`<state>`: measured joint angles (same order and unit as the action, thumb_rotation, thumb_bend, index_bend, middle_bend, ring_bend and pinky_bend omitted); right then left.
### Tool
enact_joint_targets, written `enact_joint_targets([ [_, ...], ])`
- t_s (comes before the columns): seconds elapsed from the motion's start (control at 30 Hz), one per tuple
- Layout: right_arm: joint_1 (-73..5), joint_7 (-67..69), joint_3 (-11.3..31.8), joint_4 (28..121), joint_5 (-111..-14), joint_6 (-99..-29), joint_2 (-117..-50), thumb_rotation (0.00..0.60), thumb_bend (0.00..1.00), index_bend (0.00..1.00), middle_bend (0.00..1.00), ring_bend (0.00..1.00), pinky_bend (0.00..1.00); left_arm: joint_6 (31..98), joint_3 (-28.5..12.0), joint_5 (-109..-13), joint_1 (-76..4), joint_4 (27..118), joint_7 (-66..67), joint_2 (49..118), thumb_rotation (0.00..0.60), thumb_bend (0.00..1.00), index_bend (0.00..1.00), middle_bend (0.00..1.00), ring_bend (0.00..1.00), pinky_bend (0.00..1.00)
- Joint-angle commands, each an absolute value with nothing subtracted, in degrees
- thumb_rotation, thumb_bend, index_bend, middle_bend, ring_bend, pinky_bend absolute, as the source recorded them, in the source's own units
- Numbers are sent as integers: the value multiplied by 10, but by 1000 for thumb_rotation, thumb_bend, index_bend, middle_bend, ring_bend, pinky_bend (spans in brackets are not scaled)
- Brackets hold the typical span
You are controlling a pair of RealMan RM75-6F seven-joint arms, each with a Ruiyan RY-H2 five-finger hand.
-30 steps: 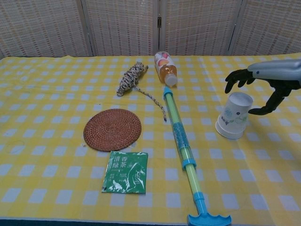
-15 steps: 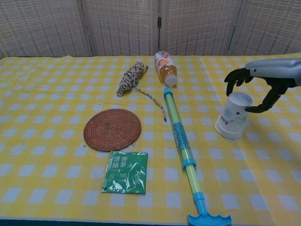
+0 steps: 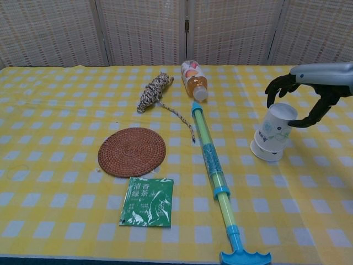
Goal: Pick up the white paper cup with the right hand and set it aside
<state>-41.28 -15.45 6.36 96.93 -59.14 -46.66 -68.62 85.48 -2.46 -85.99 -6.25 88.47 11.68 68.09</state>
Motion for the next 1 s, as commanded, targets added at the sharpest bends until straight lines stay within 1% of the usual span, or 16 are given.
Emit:
enact_joint_targets([
  [0.03,-407,-145,66,983,-603,-477,-672,600,364,398,160,188,147,853,-24,-861,-63,886,119,679,600,255,33,0,0,0],
  [0.37,-370,-72,81,1039,-660,-527,-606,600,364,398,164,188,147,855,-26,-862,-65,893,121,677,600,255,31,0,0,0],
  [0.6,-331,8,80,1044,-697,-555,-564,600,364,398,166,193,147,852,-25,-864,-67,894,122,678,600,255,30,0,0,0],
  [0.8,-317,49,71,1009,-701,-541,-557,600,364,398,167,192,147,850,-25,-864,-69,899,127,678,600,255,30,0,0,0],
  [1.0,-318,65,55,949,-690,-499,-595,600,364,398,168,194,147,847,-23,-867,-71,902,131,680,600,254,29,0,0,0],
])
